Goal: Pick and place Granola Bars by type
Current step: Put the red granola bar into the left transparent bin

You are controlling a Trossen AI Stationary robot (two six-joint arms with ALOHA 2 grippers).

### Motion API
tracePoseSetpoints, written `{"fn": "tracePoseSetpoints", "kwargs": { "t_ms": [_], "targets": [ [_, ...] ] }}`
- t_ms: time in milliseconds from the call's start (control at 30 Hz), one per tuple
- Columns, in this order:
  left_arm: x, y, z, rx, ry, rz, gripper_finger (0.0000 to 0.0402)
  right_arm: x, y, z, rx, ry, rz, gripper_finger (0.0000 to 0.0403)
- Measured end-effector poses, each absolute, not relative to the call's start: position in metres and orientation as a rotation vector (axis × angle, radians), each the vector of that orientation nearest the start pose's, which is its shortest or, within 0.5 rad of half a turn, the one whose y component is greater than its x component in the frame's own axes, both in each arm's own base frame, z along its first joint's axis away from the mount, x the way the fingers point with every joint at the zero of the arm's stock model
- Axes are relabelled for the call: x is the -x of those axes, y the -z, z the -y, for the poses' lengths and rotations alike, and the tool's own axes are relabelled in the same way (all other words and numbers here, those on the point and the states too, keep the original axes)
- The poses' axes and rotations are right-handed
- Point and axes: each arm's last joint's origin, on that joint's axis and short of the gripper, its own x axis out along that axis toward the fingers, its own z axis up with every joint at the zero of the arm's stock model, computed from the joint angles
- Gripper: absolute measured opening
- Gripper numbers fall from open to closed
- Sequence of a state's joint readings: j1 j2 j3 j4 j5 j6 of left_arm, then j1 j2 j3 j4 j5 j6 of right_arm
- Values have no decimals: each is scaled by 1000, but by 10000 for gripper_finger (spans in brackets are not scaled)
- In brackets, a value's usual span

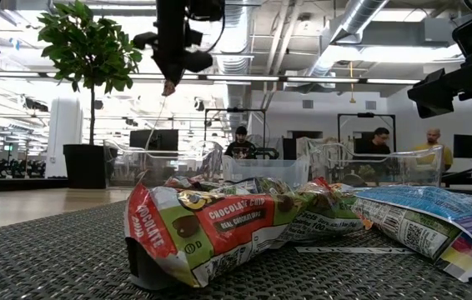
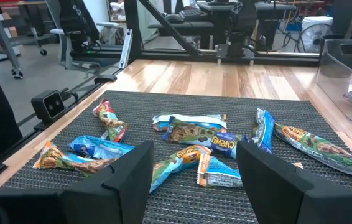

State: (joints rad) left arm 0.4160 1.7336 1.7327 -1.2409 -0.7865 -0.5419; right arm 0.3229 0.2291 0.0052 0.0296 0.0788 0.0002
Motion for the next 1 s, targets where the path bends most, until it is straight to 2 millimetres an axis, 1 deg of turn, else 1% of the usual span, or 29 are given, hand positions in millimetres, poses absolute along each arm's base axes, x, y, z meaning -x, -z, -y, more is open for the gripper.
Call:
{"fn": "tracePoseSetpoints", "kwargs": {
  "t_ms": [167, 300, 500, 667, 1000],
  "targets": [
    [-300, -305, -159, 227, -1292, -1041, 32, -105, -149, -33, 38, -243, -190, 221],
    [-299, -269, -161, 308, -1223, -1080, 32, -105, -149, -33, 39, -243, -190, 221],
    [-297, -230, -160, 420, -1132, -1088, 32, -105, -149, -33, 38, -243, -191, 221],
    [-291, -217, -164, 430, -1155, -1089, 32, -105, -149, -33, 38, -243, -191, 221],
    [-289, -217, -172, 409, -1147, -1088, 32, -105, -149, -33, 38, -243, -191, 221]
  ]
}}
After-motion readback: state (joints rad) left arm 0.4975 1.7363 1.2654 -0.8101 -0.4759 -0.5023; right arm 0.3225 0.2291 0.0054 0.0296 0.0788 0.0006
